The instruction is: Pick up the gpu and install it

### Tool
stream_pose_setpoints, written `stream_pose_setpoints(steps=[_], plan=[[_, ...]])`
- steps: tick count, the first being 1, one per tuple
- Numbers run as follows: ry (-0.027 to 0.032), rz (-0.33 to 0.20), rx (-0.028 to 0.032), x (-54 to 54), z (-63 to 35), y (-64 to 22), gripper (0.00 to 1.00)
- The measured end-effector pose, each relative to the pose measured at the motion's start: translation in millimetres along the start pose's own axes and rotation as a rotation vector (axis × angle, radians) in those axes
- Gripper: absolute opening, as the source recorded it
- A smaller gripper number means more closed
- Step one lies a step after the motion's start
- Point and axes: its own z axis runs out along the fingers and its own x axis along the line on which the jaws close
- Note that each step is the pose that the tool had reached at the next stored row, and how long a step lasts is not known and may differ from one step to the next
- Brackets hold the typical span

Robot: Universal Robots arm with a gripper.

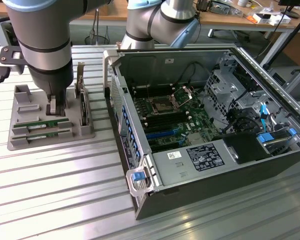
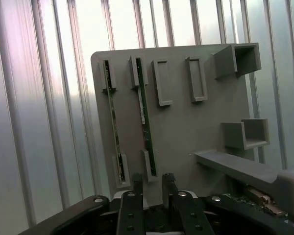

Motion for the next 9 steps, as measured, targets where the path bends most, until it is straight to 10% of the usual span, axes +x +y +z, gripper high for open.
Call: stream_pose_setpoints(steps=[1,2,3,5,9], plan=[[0.0562,0.0,0.0071,0.0,0.0,0.2,0.3],[0.0968,0.0,0.0124,0.0,0.1,0.4,0.3],[0.1215,0.0,0.0154,0.1,0.0,0.5,0.3],[0.1479,0.001,0.0187,0.1,0.2,0.6,0.3],[0.1499,0.001,0.0191,0.9,1.8,4.5,0.3]])
